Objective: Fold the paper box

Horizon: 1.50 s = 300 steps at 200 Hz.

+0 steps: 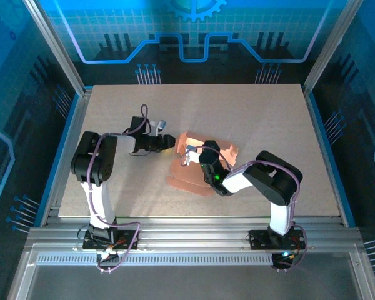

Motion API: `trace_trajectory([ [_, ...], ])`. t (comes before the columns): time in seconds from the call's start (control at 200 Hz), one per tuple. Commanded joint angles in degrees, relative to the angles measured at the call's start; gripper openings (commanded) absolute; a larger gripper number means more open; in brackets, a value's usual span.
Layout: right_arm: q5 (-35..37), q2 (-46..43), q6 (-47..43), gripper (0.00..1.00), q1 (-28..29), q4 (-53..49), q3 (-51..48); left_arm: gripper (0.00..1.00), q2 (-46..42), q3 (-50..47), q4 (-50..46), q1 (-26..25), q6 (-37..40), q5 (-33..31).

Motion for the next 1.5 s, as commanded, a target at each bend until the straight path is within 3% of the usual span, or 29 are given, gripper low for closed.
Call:
trace_trajectory([
  [0.0,-1.62,-0.82,1.67,0.00,-0.10,-2.90,0.70,0.50,-2.93,-2.14,7.33,-0.51,-0.93,2.95],
  [0.38,-1.55,-1.05,2.18,0.00,-0.07,-3.91,0.44,0.46,-4.38,-11.69,29.74,-1.20,-3.84,3.54],
  [1.086,-1.69,-2.41,3.40,0.00,0.68,-6.67,0.35,0.45,-7.19,-13.28,23.58,-6.58,14.24,-2.72],
  [1.336,-0.05,3.07,-7.93,0.00,1.28,10.10,-0.46,0.41,-6.26,-13.58,24.46,-7.18,13.32,-5.81],
  [1.496,0.37,5.97,-11.41,0.00,2.00,14.93,-0.34,0.40,-5.68,-15.20,27.70,-7.77,12.13,-7.22],
])
